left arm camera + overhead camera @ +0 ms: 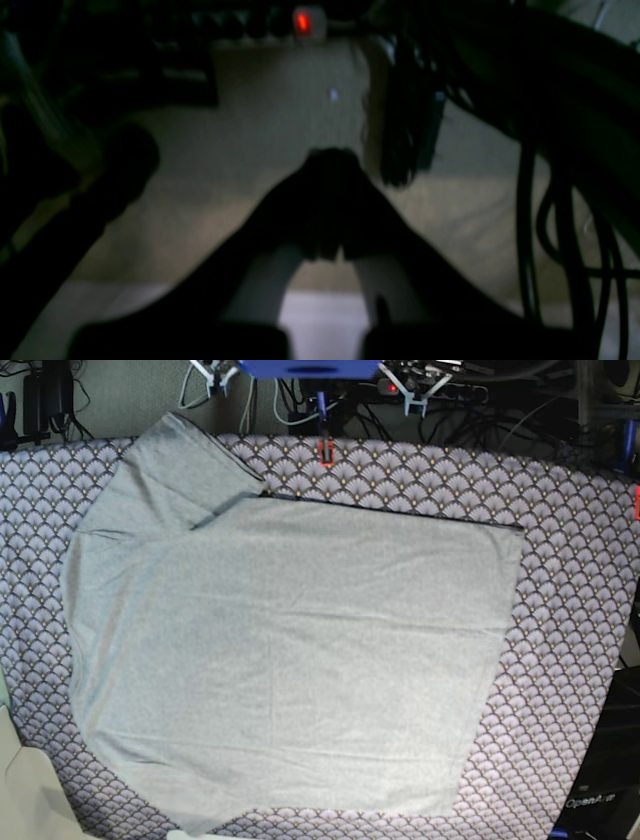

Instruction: Fold the T-shirt properly

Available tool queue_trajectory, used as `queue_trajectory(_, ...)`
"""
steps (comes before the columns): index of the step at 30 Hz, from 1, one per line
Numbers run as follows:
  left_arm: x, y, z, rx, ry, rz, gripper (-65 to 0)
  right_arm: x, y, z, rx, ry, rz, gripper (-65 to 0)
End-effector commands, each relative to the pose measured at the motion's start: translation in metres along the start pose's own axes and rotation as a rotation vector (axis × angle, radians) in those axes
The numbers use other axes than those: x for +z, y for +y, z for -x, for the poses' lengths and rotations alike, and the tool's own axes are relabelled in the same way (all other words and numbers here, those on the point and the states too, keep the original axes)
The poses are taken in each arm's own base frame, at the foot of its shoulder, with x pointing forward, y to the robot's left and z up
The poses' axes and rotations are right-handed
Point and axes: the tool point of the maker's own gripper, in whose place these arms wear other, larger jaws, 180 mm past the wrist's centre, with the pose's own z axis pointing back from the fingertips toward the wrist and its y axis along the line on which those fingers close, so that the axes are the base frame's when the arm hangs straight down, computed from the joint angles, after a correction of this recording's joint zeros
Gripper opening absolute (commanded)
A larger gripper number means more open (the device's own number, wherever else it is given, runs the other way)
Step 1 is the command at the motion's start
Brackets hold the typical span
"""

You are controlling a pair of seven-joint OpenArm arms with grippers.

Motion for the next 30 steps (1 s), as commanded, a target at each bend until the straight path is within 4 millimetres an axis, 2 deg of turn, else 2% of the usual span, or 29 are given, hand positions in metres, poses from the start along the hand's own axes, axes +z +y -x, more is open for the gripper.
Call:
queue_trajectory(1,0.002,0.009,0.013,-0.009,0.003,-0.017,-65.0,0.002,-0.001,0.008,0.002,-0.013,0.013,-65.0)
queue_trajectory(8,0.011,0.011,0.027,-0.013,-0.098,-0.017,-65.0,0.017,-0.004,0.030,0.006,-0.163,0.017,-65.0)
queue_trajectory(11,0.016,0.023,0.031,-0.021,-0.152,-0.032,-65.0,0.028,-0.006,0.038,0.007,-0.240,0.019,-65.0)
queue_trajectory(13,0.020,0.018,0.032,0.000,-0.195,0.004,-65.0,0.036,-0.008,0.043,0.011,-0.298,0.022,-65.0)
queue_trajectory(16,0.026,0.011,0.029,0.035,-0.263,0.061,-65.0,0.051,-0.016,0.046,0.021,-0.392,0.034,-65.0)
queue_trajectory(27,0.049,0.017,0.029,0.044,-0.441,0.055,-65.0,0.099,-0.055,0.053,0.076,-0.635,0.085,-65.0)
queue_trajectory(30,0.052,0.017,0.025,0.046,-0.479,0.054,-65.0,0.105,-0.061,0.050,0.087,-0.672,0.092,-65.0)
